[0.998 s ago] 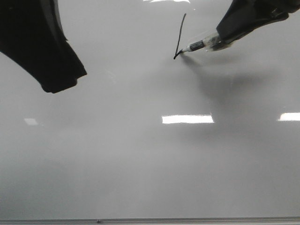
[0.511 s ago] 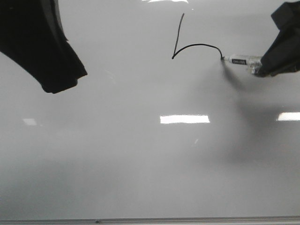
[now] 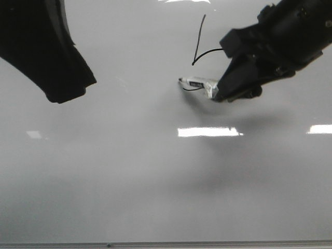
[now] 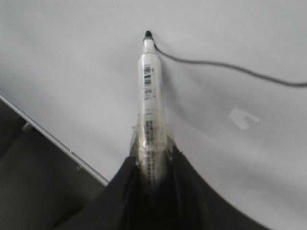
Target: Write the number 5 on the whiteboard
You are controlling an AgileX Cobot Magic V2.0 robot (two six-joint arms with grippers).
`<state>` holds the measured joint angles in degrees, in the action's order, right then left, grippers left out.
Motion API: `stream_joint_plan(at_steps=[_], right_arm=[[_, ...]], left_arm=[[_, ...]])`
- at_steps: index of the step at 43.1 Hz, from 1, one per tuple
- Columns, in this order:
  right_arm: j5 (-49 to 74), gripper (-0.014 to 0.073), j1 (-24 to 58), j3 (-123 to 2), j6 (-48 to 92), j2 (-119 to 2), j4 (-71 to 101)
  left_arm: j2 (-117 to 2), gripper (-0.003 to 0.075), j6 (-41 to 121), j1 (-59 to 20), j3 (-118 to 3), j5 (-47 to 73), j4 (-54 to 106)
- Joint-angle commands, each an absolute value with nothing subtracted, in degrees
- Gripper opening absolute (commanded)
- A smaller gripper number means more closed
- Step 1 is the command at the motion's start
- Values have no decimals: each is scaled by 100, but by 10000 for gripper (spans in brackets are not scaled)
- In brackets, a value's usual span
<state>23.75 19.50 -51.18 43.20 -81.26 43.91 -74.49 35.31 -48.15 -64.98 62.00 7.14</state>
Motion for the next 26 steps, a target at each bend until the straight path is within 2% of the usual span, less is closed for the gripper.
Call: stream_joint_plan(at_steps=[1, 12, 26], right_arm=[[2207, -58, 1886, -5430, 4317, -7555, 4550], [2416, -58, 1107, -5800, 4304, -7478, 4555], [2533, -58, 1227, -6105, 4304, -7754, 4561]], left_arm=[[-7268, -20, 3497, -4858, -6680, 6016, 789], [-7268, -20, 3497, -4858, -6680, 6026, 800], [-7268, -20, 3497, -4858, -6680, 6026, 808]])
